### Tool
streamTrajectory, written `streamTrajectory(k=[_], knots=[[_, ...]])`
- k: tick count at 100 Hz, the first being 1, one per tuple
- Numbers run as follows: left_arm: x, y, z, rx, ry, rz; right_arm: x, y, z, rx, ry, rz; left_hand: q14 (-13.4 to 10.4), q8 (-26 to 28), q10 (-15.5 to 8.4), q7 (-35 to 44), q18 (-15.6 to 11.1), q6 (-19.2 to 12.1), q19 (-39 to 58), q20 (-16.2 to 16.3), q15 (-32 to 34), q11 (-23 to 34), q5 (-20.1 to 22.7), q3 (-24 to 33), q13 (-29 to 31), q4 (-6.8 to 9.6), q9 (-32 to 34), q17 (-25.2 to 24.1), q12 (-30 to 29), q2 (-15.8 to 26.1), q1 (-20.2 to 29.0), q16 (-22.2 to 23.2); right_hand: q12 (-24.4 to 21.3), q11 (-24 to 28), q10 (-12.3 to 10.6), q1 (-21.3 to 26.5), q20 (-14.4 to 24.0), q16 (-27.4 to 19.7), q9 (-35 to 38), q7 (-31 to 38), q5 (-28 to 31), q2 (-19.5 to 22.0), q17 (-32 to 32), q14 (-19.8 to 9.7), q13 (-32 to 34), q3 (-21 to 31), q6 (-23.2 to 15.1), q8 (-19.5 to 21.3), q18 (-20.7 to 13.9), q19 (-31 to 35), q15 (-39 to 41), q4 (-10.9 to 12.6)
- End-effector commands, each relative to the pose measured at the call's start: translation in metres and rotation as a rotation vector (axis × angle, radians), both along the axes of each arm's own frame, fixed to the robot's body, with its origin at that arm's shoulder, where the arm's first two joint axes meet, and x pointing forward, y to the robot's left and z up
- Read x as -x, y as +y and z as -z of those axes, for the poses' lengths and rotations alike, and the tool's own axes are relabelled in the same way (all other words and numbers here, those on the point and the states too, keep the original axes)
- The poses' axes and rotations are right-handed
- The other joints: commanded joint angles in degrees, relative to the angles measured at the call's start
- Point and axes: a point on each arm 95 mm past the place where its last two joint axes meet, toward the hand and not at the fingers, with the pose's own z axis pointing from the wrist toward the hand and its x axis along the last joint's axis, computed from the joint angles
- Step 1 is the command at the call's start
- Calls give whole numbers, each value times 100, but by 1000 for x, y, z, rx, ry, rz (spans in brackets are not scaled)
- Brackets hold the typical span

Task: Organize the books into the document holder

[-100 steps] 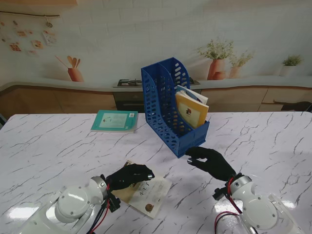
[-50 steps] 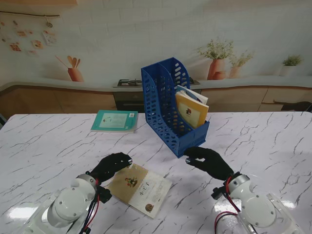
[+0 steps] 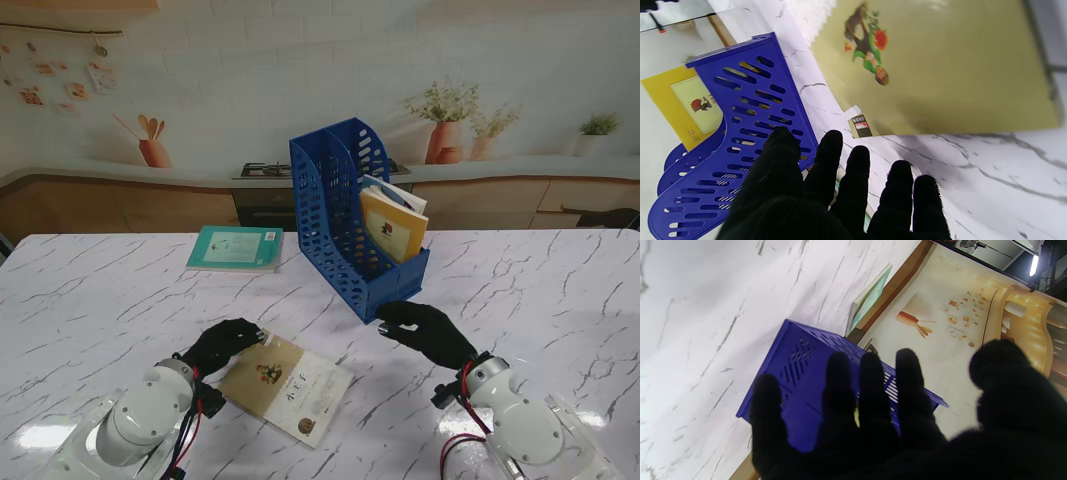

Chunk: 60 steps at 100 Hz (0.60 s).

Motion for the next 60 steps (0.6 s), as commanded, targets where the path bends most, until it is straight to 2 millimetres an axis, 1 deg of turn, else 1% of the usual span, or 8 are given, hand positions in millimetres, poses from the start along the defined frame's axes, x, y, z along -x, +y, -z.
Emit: streamTrajectory(k=[1, 7, 14, 19, 23, 46, 60], knots=[[3, -9, 5, 26, 7, 39, 2, 3, 4, -12, 7, -3, 28, 91, 62, 80, 106, -11, 424, 172, 277, 90, 0, 53, 292, 125, 69, 99, 73, -107, -77, 140, -48, 44, -127, 103, -6, 19, -100, -91, -84, 139, -95, -63, -95, -160, -24, 99, -918, -55, -57, 278], [2, -13, 6, 39, 11, 59, 2, 4, 4, -13, 8, -4, 35, 87, 79, 89, 130, -3, 617, 209, 338, 111, 11, 48, 348, 125, 103, 87, 78, -98, -76, 168, -53, 34, -124, 101, -6, 18, -93, -92, -82, 134, -103, -53, -100, -159, -33, 97, -909, -57, -62, 280], [0, -19, 7, 50, 13, 84, 3, 3, 5, -11, 10, -6, 107, 87, 84, 119, 200, 4, 1000, 271, 432, 141, 37, 38, 461, 124, 164, 52, 85, -89, -76, 208, -58, 18, -112, 98, -6, 17, -85, -93, -76, 129, -110, -44, -101, -154, -24, 95, -890, -59, -67, 282], [-2, -23, 8, 68, 20, 95, 3, 2, 5, -10, 14, -7, 140, 85, 85, 120, 222, 5, 1052, 262, 442, 137, 34, 38, 467, 125, 156, 49, 82, -93, -68, 210, -61, 3, -111, 98, -6, 17, -80, -97, -80, 136, -115, -32, -105, -148, -30, 94, -878, -63, -73, 284], [-4, -27, 9, 81, 25, 105, 3, 2, 6, -8, 17, -7, 232, 85, 103, 136, 263, 11, 1207, 282, 497, 145, 44, 37, 525, 123, 171, 49, 83, -95, -59, 228, -63, -8, -107, 101, -7, 18, -77, -98, -79, 133, -123, -32, -99, -143, -26, 93, -881, -67, -75, 286], [-11, -51, 15, 151, 34, 183, 3, -2, 9, -3, 34, -12, 206, 83, 130, 178, 243, 45, 1477, 287, 609, 202, 66, 30, 615, 117, 250, 35, 104, -90, -45, 263, -56, -42, -105, 134, -6, 23, -72, -99, -73, 169, -130, -36, -109, -118, -21, 94, -891, -78, -95, 291], [-15, -69, 16, 203, 25, 237, 3, -3, 14, 6, 59, -29, 216, 76, 152, 189, 236, 65, 1572, 281, 653, 223, 75, 32, 642, 117, 274, 32, 111, -99, -25, 276, -39, -28, -94, 214, -2, 27, -75, -86, -68, 208, -126, -47, -105, -105, -11, 103, -919, -77, -95, 300]])
